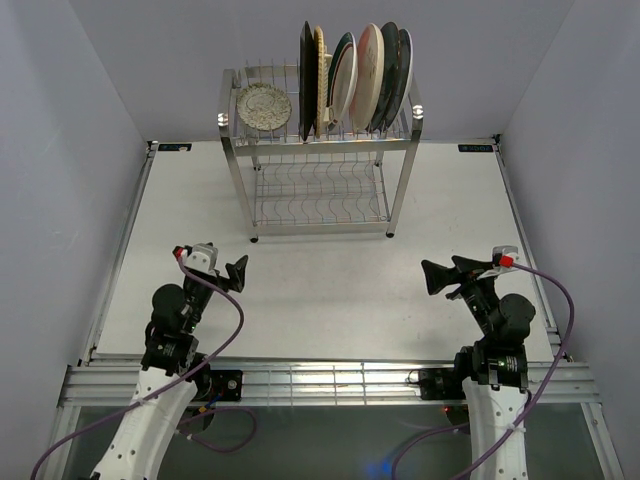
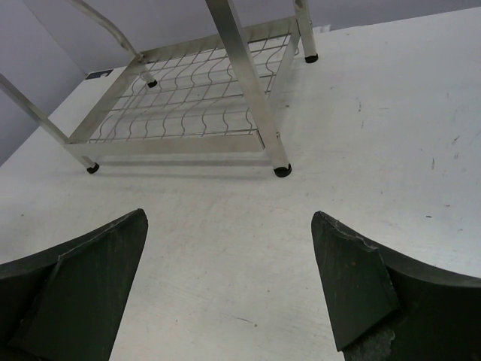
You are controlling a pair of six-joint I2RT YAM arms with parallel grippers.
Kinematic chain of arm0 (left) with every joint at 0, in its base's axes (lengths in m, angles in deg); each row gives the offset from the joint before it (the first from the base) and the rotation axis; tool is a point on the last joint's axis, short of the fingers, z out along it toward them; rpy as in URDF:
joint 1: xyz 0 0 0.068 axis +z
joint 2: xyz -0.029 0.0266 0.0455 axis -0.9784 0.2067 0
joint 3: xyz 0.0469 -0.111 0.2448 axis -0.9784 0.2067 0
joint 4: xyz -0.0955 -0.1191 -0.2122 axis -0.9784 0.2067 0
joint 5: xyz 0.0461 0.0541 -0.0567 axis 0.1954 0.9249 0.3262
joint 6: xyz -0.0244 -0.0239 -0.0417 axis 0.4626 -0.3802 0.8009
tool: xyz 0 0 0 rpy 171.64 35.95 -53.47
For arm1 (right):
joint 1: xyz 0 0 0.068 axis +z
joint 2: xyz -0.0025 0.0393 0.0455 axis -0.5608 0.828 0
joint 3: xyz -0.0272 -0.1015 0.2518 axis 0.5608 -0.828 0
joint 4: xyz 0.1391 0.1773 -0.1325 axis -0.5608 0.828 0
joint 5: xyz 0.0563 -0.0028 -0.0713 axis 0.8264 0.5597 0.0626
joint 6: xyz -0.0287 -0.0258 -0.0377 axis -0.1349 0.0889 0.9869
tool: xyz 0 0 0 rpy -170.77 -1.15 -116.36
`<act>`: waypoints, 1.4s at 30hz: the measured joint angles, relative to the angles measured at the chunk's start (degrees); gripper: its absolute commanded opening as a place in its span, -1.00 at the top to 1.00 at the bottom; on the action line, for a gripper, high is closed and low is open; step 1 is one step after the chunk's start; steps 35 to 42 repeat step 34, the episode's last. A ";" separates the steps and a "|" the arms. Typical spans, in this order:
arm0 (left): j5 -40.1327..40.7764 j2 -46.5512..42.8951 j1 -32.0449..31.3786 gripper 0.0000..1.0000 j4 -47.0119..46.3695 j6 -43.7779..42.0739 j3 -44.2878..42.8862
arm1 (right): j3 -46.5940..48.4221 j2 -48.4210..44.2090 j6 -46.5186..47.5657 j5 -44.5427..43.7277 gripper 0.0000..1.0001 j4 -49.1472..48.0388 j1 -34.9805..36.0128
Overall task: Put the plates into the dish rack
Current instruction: Reset both arms
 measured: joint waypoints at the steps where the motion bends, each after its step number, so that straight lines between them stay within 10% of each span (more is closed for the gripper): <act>1: 0.31 -0.02 0.00 -0.96 -0.39 0.00 1.31 | -0.42 -0.02 -0.28 0.28 -0.90 -0.55 0.00; 42: 5.11 0.07 0.00 -0.96 -5.11 -0.26 5.25 | -3.34 -0.17 -0.76 1.53 -0.93 -3.50 0.00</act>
